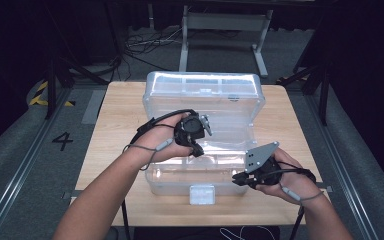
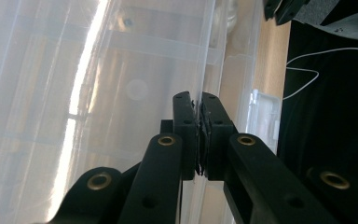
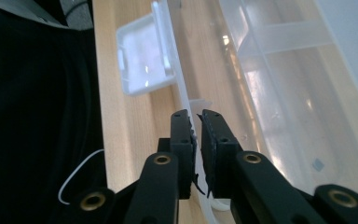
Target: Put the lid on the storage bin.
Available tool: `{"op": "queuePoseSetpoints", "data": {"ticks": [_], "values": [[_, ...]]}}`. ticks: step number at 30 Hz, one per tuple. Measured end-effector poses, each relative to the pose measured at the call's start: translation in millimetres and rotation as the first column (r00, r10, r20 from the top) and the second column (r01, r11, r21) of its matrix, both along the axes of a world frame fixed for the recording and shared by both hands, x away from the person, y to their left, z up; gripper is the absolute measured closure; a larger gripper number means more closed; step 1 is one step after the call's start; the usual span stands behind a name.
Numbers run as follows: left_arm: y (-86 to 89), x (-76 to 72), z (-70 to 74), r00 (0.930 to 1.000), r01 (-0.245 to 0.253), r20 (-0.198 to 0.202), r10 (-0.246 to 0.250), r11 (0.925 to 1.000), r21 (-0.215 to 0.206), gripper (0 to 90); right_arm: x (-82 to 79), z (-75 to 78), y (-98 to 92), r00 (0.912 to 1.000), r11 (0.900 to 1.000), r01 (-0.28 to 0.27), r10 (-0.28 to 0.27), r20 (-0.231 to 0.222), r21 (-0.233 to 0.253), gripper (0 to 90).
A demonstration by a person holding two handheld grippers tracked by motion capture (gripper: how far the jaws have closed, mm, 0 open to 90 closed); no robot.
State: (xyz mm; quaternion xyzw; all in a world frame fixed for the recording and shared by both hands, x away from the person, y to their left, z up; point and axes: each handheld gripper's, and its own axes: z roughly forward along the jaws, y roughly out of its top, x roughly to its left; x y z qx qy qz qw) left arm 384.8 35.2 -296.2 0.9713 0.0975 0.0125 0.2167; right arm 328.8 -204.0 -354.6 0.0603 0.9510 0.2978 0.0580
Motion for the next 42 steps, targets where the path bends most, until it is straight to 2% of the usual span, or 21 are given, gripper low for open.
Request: {"op": "queuePoseSetpoints", "data": {"ticks": [2, 7, 12, 16, 20, 21, 22, 23, 24, 25, 28, 29, 31, 33, 34, 36, 40, 42], "values": [[-0.1, -0.3, -0.1, 1.0000, 0.000, 0.000, 0.000, 1.0000, 0.001, 86.7, -0.3, 3.4, -3.0, 1.0000, 1.000, -0.003, 0.003, 0.002, 0.017, 89.3], [-0.2, -0.8, -0.2, 1.0000, -0.002, 0.002, 0.002, 1.0000, 0.002, 86.7, -0.8, 7.1, -6.4, 1.0000, 0.999, 0.009, -0.009, -0.003, 0.038, 90.0], [-0.7, -2.5, -0.6, 0.9999, -0.010, 0.007, 0.010, 0.9999, 0.002, 86.6, -2.1, 16.1, -14.1, 0.9992, 0.993, 0.036, -0.034, -0.020, 0.112, 90.0], [-0.7, -3.0, -0.9, 0.9999, -0.009, 0.009, 0.009, 1.0000, 0.004, 86.6, -1.5, 21.0, -19.0, 0.9972, 0.983, 0.073, -0.068, -0.032, 0.167, 90.0], [-0.5, -3.6, -1.3, 0.9999, -0.010, 0.008, 0.010, 0.9999, 0.004, 86.6, -0.6, 26.1, -25.0, 0.9930, 0.965, 0.116, -0.109, -0.045, 0.233, 90.0], [-0.5, -3.6, -1.3, 0.9999, -0.010, 0.008, 0.010, 0.9999, 0.004, 86.6, -0.6, 26.1, -25.0, 0.9930, 0.965, 0.116, -0.109, -0.045, 0.233, 90.0], [-0.5, -3.9, -1.4, 0.9999, -0.010, 0.009, 0.010, 0.9999, 0.004, 86.6, 0.0, 27.4, -26.9, 0.9917, 0.959, 0.128, -0.121, -0.044, 0.254, 90.0], [-0.4, -4.3, -1.6, 0.9999, -0.010, 0.010, 0.010, 0.9999, 0.005, 86.6, 1.2, 30.2, -31.0, 0.9877, 0.943, 0.156, -0.149, -0.048, 0.293, 90.0], [-0.4, -4.6, -1.9, 0.9999, -0.011, 0.012, 0.011, 0.9999, 0.002, 86.6, 1.2, 30.2, -31.0, 0.9877, 0.943, 0.156, -0.149, -0.048, 0.293, 90.0], [-0.2, -5.1, -2.1, 0.9998, -0.015, 0.012, 0.015, 0.9999, 0.002, 86.5, 1.7, 31.2, -32.6, 0.9860, 0.938, 0.166, -0.160, -0.045, 0.304, 90.0], [-0.3, -6.8, -2.6, 0.9997, -0.020, 0.014, 0.020, 0.9998, 0.004, 86.5, 5.3, 33.9, -39.5, 0.9779, 0.909, 0.207, -0.203, -0.048, 0.361, 90.0], [-0.4, -6.9, -2.7, 0.9997, -0.017, 0.017, 0.017, 0.9998, 0.006, 86.5, 6.0, 34.3, -40.8, 0.9765, 0.905, 0.213, -0.210, -0.048, 0.367, 90.0], [-0.3, -7.5, -3.3, 0.9997, -0.019, 0.015, 0.019, 0.9998, 0.005, 86.5, 8.7, 35.3, -44.7, 0.9703, 0.891, 0.237, -0.237, -0.048, 0.388, 90.0], [0.2, -8.5, -4.1, 0.9997, -0.022, 0.014, 0.022, 0.9998, 0.002, 86.4, 11.0, 35.6, -47.2, 0.9656, 0.880, 0.253, -0.255, -0.048, 0.403, 90.0], [0.2, -9.6, -4.9, 0.9995, -0.030, 0.013, 0.030, 0.9995, -0.004, 86.4, 12.8, 35.8, -49.3, 0.9613, 0.868, 0.267, -0.271, -0.050, 0.418, 90.0], [0.3, -10.7, -5.6, 0.9995, -0.030, 0.014, 0.030, 0.9996, -0.004, 86.4, 15.0, 36.3, -51.8, 0.9545, 0.855, 0.288, -0.293, -0.057, 0.432, 90.0], [0.6, -12.9, -6.4, 0.9992, -0.032, 0.023, 0.032, 0.9995, 0.000, 86.3, 19.2, 36.4, -56.2, 0.9441, 0.835, 0.317, -0.323, -0.064, 0.451, 90.0], [0.9, -14.0, -6.9, 0.9990, -0.038, 0.023, 0.038, 0.9993, -0.004, 86.2, 20.8, 37.3, -59.6, 0.9372, 0.818, 0.334, -0.341, -0.072, 0.469, 90.0]]}}
